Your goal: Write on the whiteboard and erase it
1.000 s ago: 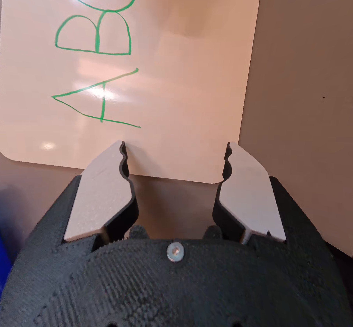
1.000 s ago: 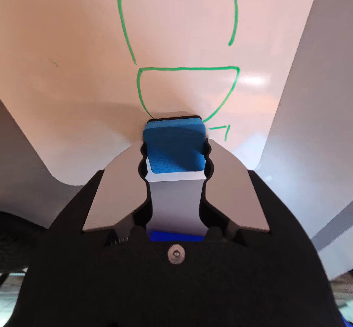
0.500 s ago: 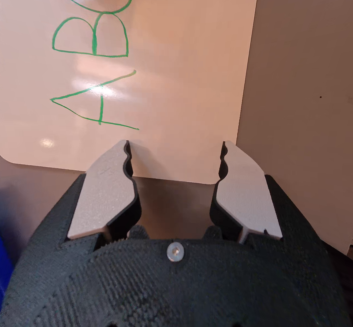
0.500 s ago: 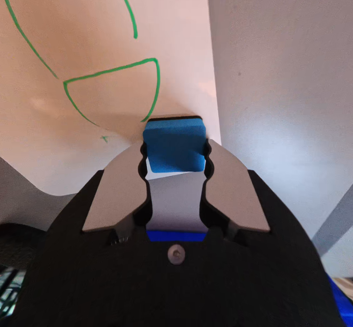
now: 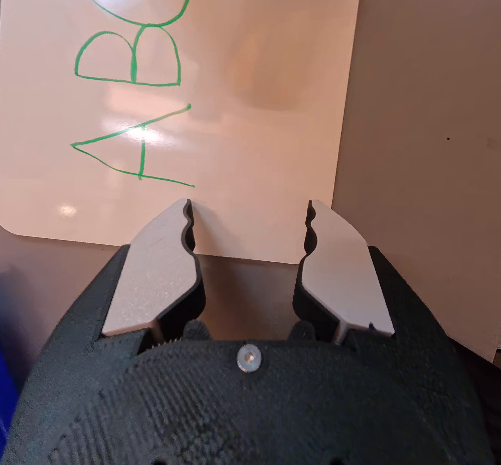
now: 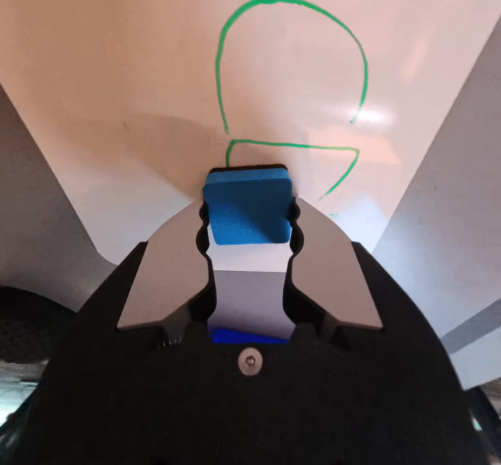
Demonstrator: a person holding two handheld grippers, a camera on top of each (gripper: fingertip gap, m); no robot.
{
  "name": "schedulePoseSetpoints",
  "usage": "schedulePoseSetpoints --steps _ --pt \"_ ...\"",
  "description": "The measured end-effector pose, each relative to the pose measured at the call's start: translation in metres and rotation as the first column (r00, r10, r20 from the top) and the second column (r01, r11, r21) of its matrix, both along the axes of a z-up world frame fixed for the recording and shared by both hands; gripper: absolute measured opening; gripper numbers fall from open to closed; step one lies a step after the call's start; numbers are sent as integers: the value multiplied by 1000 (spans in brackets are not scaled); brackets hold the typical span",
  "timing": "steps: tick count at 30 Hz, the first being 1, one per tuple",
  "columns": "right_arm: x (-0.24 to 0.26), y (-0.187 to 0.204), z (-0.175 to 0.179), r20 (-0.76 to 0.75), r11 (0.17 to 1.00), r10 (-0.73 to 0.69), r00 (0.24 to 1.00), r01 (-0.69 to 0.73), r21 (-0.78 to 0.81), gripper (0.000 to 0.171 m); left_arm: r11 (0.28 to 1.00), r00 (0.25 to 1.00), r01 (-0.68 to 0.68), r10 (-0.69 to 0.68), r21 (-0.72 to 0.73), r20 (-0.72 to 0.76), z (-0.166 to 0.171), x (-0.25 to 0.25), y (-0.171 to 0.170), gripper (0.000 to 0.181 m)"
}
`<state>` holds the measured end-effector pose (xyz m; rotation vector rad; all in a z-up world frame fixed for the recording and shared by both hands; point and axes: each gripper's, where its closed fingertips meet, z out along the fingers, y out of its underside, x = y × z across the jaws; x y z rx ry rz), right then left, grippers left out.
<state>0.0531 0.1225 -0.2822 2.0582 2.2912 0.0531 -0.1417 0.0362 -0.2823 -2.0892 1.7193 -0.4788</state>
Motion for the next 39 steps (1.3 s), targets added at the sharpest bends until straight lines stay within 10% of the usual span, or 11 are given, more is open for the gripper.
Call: schedulePoseSetpoints --steps 5,11,20,24,29,39 --pt "11 42 0 -30 971 -238 971 238 -7 58 1000 1000 2 -2 5 1 1 1 0 68" --pt "15 24 0 18 991 -131 991 130 19 58 997 998 63 -63 37 -2 7 7 -6 0" --pt "8 11 0 28 997 -72 997 71 27 58 999 999 27 -26 -39 22 2 8 -7 0" --pt "13 46 0 -23 953 -301 953 302 10 58 999 1000 11 -10 -36 28 2 8 -5 0" --pt "-12 -12 0 32 998 -52 998 51 28 58 999 999 13 -12 -44 34 2 8 -5 0" --pt "-16 33 7 -59 975 -221 974 222 6 72 999 999 4 -3 -32 42 2 9 -5 0"
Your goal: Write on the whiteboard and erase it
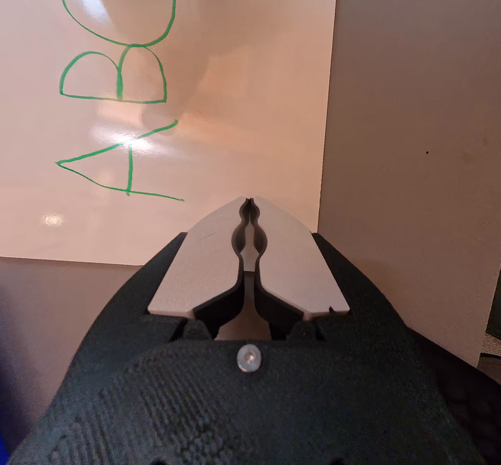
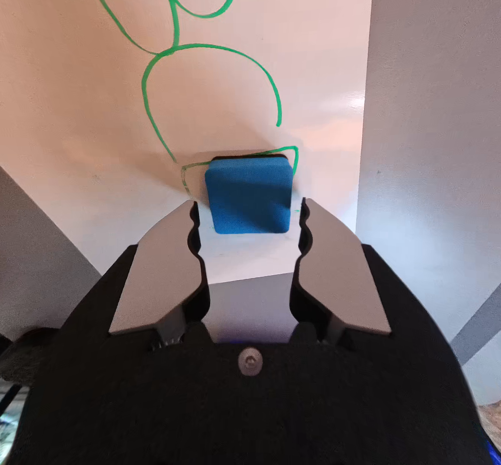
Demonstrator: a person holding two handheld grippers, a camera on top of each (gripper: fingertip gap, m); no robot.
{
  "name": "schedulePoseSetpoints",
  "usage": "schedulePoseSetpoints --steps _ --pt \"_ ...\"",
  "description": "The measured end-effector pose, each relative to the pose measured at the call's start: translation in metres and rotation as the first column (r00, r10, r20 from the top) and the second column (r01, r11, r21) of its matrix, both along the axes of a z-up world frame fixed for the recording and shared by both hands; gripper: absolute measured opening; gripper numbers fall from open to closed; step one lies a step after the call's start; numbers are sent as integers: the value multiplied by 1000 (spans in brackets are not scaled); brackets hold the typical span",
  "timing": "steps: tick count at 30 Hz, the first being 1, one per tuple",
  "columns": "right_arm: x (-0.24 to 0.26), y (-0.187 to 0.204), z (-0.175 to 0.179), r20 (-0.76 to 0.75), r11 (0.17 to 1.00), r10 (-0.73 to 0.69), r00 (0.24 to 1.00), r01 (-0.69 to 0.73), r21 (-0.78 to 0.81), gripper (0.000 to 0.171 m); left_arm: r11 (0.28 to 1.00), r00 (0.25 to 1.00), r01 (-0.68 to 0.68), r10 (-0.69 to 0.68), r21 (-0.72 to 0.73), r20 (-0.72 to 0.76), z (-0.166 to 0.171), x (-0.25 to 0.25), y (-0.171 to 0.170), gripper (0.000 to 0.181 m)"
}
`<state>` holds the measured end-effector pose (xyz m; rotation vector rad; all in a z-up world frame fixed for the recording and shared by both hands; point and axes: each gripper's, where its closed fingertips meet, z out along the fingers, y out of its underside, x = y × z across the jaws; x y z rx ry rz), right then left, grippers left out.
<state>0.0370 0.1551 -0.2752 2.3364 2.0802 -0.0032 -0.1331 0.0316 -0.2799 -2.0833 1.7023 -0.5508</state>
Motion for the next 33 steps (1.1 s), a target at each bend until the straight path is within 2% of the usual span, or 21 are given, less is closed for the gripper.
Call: schedulePoseSetpoints --steps 6,11,15,17,18,20,22,23,24,26,28,30,33 --pt "-3 0 15 -68 999 32 997 -30 38 70 1000 1000 -4 4 3 4 0 0 0 0" --pt "-9 4 1 -61 996 64 996 -60 61 53 1000 1000 -7 7 1 0 0 -1 0 0" --pt "-12 -30 2 -56 992 125 991 -125 12 53 1000 1000 -13 13 -2 -7 0 -1 1 0" --pt "-26 -45 1 -55 986 166 985 -164 39 53 1000 1000 -11 11 -3 -7 0 -1 1 0" --pt "-35 -42 1 -53 985 162 985 -159 68 53 1000 1000 -8 8 -2 -8 0 -1 0 0" --pt "-45 -13 1 -72 994 67 995 -60 86 53 1000 1000 -9 9 -3 -8 0 -1 0 0" --pt "-30 23 0 -42 995 -32 999 35 92 53 1000 1000 -17 17 -6 -2 0 -1 0 0" --pt "-18 29 0 -29 995 -62 998 64 70 53 1000 1000 -19 19 -5 2 0 -1 0 0" --pt "-8 25 0 -16 996 -71 997 72 47 53 1000 1000 -21 21 -6 6 0 -1 0 0" --pt "-1 -6 1 23 1000 10 1000 -9 -9 53 1000 1000 -18 18 -13 10 0 -1 0 0" --pt "-21 -35 1 30 993 112 993 -111 -28 53 1000 1000 -13 13 -18 9 0 -1 0 0" --pt "-47 -19 0 26 988 144 989 -145 55 53 1000 1000 -11 11 -13 7 0 -1 0 0" --pt "-45 36 0 16 999 -23 1000 23 45 53 1000 1000 -19 19 -13 13 0 -1 0 0"
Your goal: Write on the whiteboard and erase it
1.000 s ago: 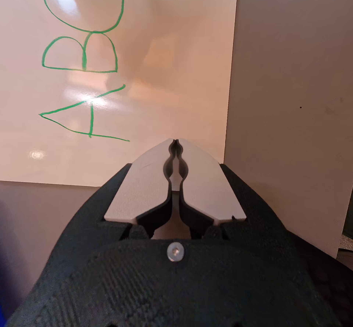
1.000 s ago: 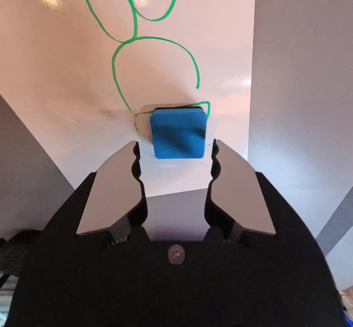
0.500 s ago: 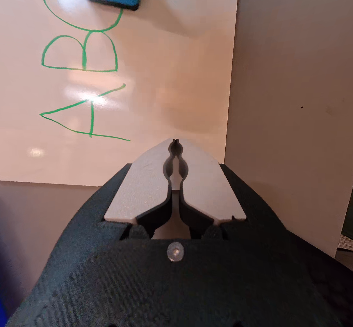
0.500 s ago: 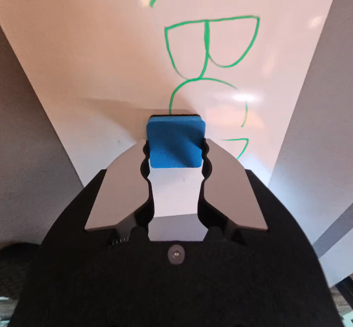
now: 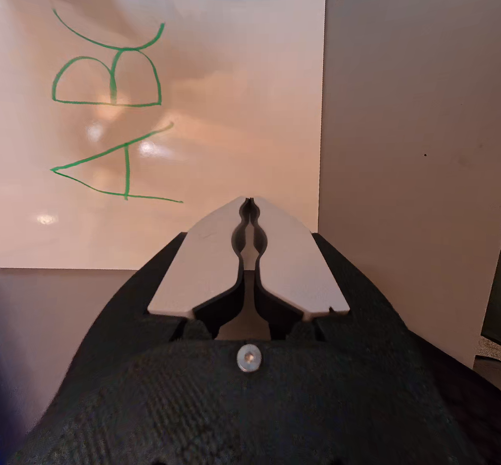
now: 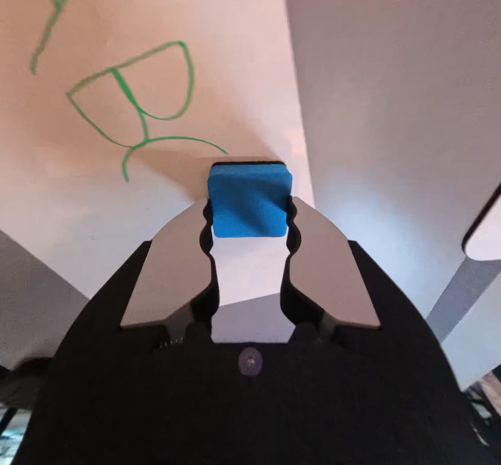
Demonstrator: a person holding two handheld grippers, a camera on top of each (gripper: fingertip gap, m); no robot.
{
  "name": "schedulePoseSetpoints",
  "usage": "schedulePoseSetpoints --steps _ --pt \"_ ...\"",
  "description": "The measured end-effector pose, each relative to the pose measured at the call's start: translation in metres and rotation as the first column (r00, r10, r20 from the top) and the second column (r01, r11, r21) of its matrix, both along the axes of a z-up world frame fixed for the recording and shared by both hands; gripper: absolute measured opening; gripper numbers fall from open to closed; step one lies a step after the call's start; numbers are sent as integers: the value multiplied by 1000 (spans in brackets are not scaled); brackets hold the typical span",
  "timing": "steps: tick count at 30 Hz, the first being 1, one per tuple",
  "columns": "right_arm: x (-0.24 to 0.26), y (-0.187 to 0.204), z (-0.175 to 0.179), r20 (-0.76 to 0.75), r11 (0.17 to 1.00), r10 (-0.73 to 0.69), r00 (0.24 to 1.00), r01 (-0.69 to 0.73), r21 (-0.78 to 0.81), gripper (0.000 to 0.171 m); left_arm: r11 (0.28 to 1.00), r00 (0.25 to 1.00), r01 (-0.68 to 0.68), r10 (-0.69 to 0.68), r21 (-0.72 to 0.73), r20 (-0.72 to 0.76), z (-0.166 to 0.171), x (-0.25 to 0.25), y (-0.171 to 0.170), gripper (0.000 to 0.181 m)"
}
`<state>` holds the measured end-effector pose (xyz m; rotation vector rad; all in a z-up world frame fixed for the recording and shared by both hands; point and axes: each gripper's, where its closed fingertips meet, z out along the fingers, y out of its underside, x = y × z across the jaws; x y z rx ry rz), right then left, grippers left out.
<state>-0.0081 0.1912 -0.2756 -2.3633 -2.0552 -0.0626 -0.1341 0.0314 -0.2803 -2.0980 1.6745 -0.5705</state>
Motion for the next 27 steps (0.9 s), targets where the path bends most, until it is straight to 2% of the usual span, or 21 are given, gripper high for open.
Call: schedulePoseSetpoints --steps 2,3,5,6,7,9,11,13,15,17,19,21,23,25,27 --pt "19 3 0 10 999 -34 999 34 -32 53 1000 1000 0 0 2 2 0 0 0 0" --pt "26 -11 1 28 998 -13 1000 15 -62 52 1000 1000 1 -1 -1 4 0 0 0 0" --pt "19 -45 1 34 992 78 996 -74 -98 52 1000 1000 5 -5 -9 9 0 0 0 0" --pt "13 -46 0 56 991 127 990 -124 -53 53 1000 1000 7 -7 -13 11 0 0 -1 0" --pt "5 -36 0 61 989 145 988 -145 -14 53 1000 1000 8 -8 -12 10 0 1 -1 0" --pt "-2 4 -1 23 1000 15 1000 -15 11 52 1000 1000 5 -5 -4 6 0 1 -1 0" --pt "7 20 -1 7 999 -41 999 41 -9 52 1000 1000 0 0 -3 12 0 1 -1 0" --pt "18 -8 0 56 999 33 998 -31 -42 52 1000 1000 -1 1 -13 22 0 1 -1 0" --pt "25 -56 1 80 987 133 988 -124 -106 52 1000 1000 5 -5 -20 23 0 1 -1 0" --pt "30 -77 0 93 978 201 975 -194 -72 52 1000 1000 9 -9 -20 23 0 1 -1 0" --pt "31 -62 0 70 992 116 991 -113 -49 52 1000 1000 10 -10 -17 21 0 1 -1 0" --pt "37 -15 -1 44 1000 -19 999 19 4 53 1000 1000 6 -6 -14 20 0 1 -1 0" --pt "43 7 -1 1 994 -106 994 106 -10 53 1000 1000 -1 1 -13 24 0 0 -1 0" --pt "46 -5 -1 13 998 -67 998 67 -5 52 1000 1000 -2 3 -17 27 0 0 -1 0" --pt "52 -44 0 62 998 32 998 -29 -48 52 1000 999 -1 2 -28 34 0 -1 -2 0"
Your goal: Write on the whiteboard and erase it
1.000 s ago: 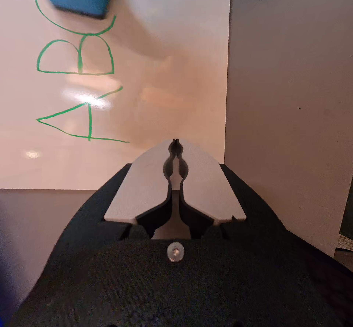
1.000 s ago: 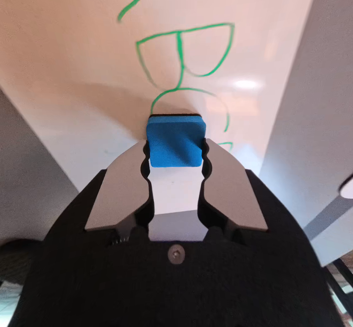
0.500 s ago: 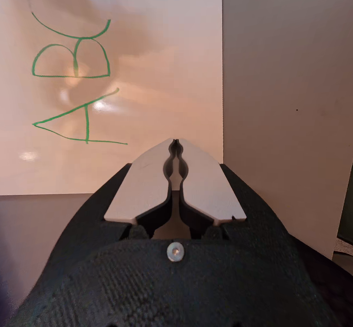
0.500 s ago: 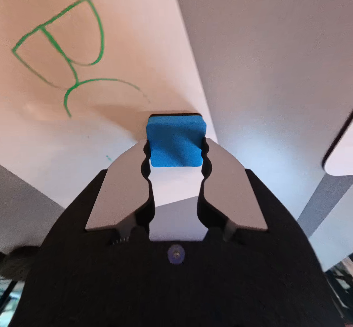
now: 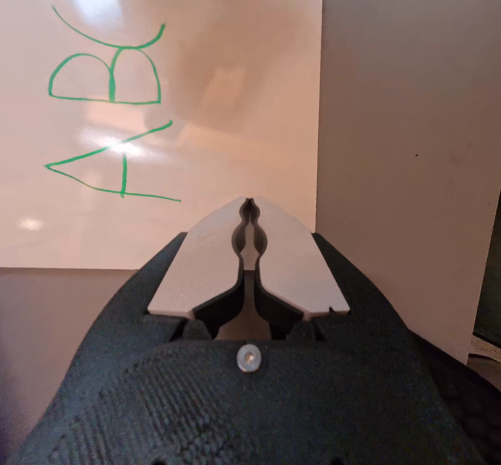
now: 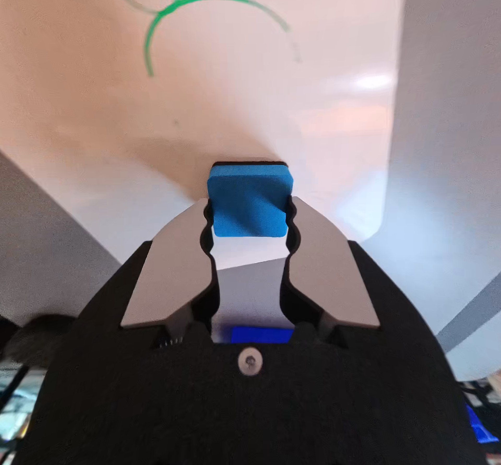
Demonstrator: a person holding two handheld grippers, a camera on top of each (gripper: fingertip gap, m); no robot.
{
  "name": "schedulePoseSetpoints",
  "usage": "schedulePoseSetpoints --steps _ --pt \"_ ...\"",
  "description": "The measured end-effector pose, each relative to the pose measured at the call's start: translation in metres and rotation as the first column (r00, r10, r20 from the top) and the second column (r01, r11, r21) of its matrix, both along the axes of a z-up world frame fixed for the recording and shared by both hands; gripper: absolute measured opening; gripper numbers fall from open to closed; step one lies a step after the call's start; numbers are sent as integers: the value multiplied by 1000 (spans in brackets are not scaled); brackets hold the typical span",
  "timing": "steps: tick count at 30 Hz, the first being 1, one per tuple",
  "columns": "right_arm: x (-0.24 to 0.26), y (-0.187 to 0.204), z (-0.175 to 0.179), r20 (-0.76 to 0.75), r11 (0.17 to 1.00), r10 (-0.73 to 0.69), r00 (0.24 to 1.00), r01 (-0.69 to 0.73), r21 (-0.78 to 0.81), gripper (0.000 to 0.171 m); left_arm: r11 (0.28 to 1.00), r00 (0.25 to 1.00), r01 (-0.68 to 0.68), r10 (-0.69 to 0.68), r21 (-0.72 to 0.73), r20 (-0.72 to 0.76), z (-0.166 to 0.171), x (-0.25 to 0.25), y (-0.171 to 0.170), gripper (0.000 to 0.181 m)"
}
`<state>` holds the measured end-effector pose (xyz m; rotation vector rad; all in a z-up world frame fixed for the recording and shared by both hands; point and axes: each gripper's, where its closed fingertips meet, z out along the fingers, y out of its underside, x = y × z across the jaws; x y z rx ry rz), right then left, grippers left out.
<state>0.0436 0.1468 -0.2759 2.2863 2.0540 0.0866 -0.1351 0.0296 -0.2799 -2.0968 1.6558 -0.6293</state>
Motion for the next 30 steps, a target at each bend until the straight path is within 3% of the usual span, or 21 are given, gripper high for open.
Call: schedulePoseSetpoints --steps 3,7,9,14,16,23,28,30 --pt "8 -25 0 42 997 68 997 -69 16 52 1000 1000 6 -6 -4 0 0 0 0 0" --pt "17 34 0 -13 993 -98 995 98 63 53 1000 1000 3 -3 4 -5 0 1 0 0" --pt "22 43 0 -62 988 -147 987 150 47 53 1000 1000 0 1 7 -5 0 1 0 0" --pt "42 -27 0 34 999 4 999 -5 34 52 1000 1000 10 -10 -5 0 0 1 0 0" --pt "44 -37 1 57 999 29 998 -32 42 53 1000 1000 15 -15 -7 3 0 1 -1 0" --pt "20 25 0 -23 995 -68 997 70 69 53 1000 1000 5 -5 -1 0 0 1 -1 0" --pt "-19 -36 1 -35 993 115 993 -114 19 53 1000 1000 10 -10 -8 6 0 1 -1 0" --pt "-34 -41 0 -28 988 155 988 -154 33 53 1000 1000 13 -13 -5 4 0 1 -1 0"
